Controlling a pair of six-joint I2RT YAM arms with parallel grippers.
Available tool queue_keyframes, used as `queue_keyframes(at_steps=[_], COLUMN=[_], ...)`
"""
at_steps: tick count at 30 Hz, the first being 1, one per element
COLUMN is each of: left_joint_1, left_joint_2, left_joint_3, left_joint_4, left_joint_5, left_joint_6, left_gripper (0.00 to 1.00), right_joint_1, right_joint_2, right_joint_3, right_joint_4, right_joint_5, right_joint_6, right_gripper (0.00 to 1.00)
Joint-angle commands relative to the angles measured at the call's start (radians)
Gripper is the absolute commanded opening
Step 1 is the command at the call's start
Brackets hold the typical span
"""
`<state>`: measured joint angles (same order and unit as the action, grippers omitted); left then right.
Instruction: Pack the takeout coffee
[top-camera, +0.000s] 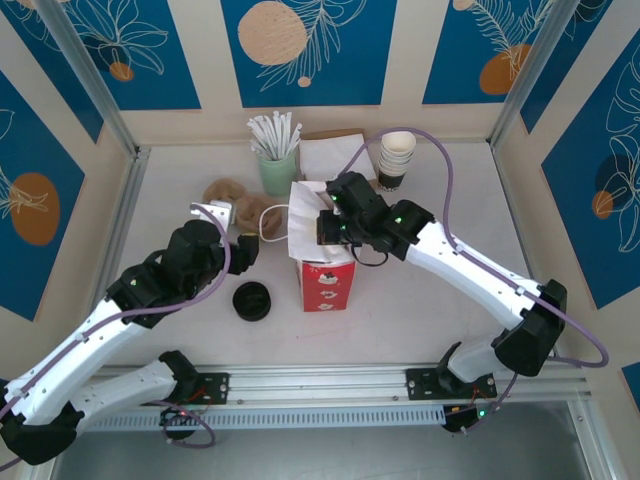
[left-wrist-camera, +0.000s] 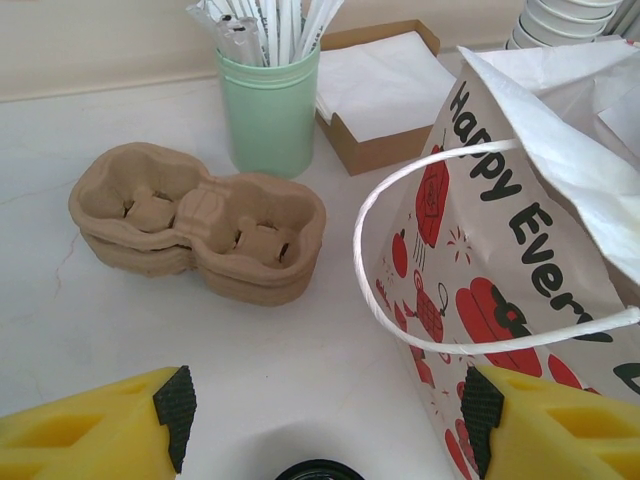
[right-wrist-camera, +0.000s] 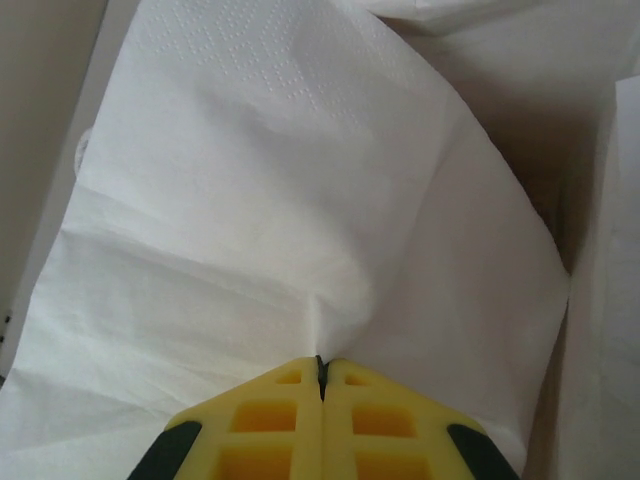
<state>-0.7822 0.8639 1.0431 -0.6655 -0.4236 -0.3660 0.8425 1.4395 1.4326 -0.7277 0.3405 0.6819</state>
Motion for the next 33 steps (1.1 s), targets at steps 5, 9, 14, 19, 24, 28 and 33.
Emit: queue_keyframes(at_steps=[5,9,14,19,24,28,33], left_joint_1=[-0.007,-0.007,-0.008,-0.008,-0.007,-0.007,-0.006], left_joint_2=[-0.037,-0.041,-0.042,-0.043,-0.042,-0.040,-0.035], left_joint_3=[-0.032,-0.040,-0.041,-0.038,-0.043,-0.043,-0.040], left_joint_4=[0.014,0.012,0.019,0.018,0.020,0.023,0.021], left_joint_5=[-0.009,-0.007,-0.006,-0.006,-0.007,-0.007,-0.008], left_joint_6=[-0.022,-0.026,-0.026,-0.024,-0.024,-0.023,-0.022], left_gripper=[0.72,0.73,0.73,0.73,0.73,0.74,0.74], right_joint_1=[0.027,0.028,0.028,0.032,0.038,0.045,0.056], right_joint_2=[0.035,0.038,0.056,0.081,0.077,0.073,0.055], right_joint_3=[0.011,-0.007,-0.015,-0.018,-0.008,0.034,0.101], right_joint_4=[-0.012,-0.010,-0.014,-0.045,-0.061,-0.076,-0.087], right_joint_5=[0.126,0.157,0.175,0.198,0.224,0.212,0.198], right_joint_6=[-0.074,-0.081,-0.089,-0.088,-0.094,-0.111,-0.132], right_gripper=[0.00,0.00,0.00,0.00,0.00,0.04,0.32])
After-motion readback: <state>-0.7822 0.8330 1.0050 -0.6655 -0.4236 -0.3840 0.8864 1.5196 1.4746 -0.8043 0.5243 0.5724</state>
